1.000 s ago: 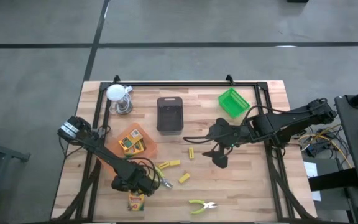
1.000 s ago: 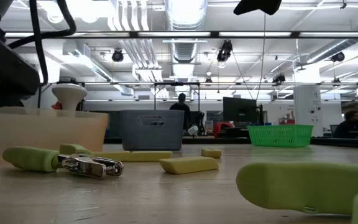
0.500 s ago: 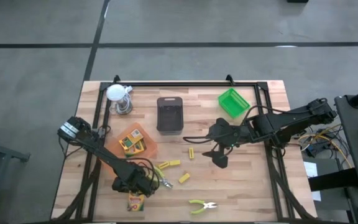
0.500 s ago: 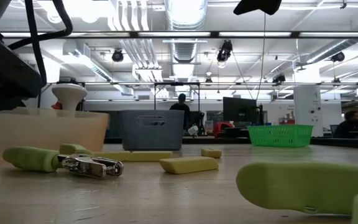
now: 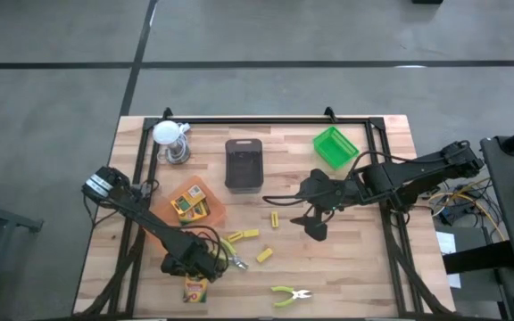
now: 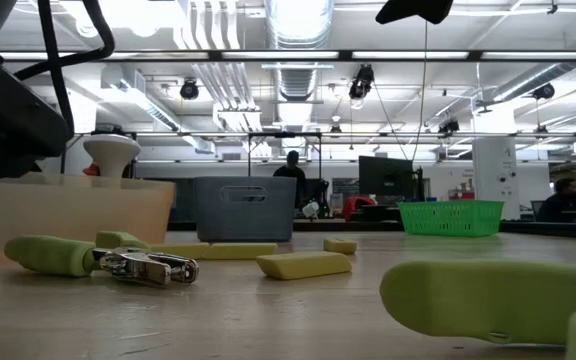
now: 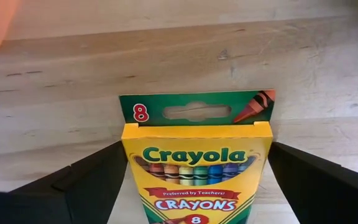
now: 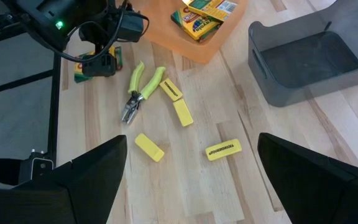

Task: Pick & Place School Supplies
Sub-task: Put the pack of crayons into the orange bin

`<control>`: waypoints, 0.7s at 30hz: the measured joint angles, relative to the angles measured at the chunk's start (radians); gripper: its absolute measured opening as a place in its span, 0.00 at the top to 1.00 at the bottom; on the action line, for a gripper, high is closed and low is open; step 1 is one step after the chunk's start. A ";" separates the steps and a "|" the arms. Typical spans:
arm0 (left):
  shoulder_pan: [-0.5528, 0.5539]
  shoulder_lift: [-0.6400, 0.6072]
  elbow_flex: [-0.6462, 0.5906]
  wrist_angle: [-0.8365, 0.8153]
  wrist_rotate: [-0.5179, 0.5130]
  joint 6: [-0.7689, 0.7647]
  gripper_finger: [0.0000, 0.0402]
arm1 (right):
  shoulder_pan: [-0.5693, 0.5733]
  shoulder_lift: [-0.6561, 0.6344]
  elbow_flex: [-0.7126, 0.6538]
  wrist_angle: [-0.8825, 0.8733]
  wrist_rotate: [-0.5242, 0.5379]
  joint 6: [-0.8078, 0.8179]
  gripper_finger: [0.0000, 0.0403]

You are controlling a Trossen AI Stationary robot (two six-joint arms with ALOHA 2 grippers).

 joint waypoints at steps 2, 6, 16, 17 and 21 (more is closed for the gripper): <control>0.000 0.000 0.000 0.001 0.000 -0.001 0.05 | 0.000 0.000 0.000 0.000 0.000 0.000 0.12; 0.000 0.000 0.000 0.003 -0.002 -0.002 0.13 | 0.000 0.000 0.000 0.000 0.000 0.000 0.12; 0.000 0.001 -0.001 0.006 0.003 -0.001 0.19 | 0.000 0.000 0.000 0.000 0.000 0.000 0.12; 0.000 0.001 -0.001 0.007 0.006 -0.002 0.18 | 0.000 0.000 0.000 0.000 0.000 0.000 0.12; 0.000 0.002 0.000 0.008 0.012 -0.002 0.16 | 0.000 0.000 0.000 0.000 0.000 0.000 0.12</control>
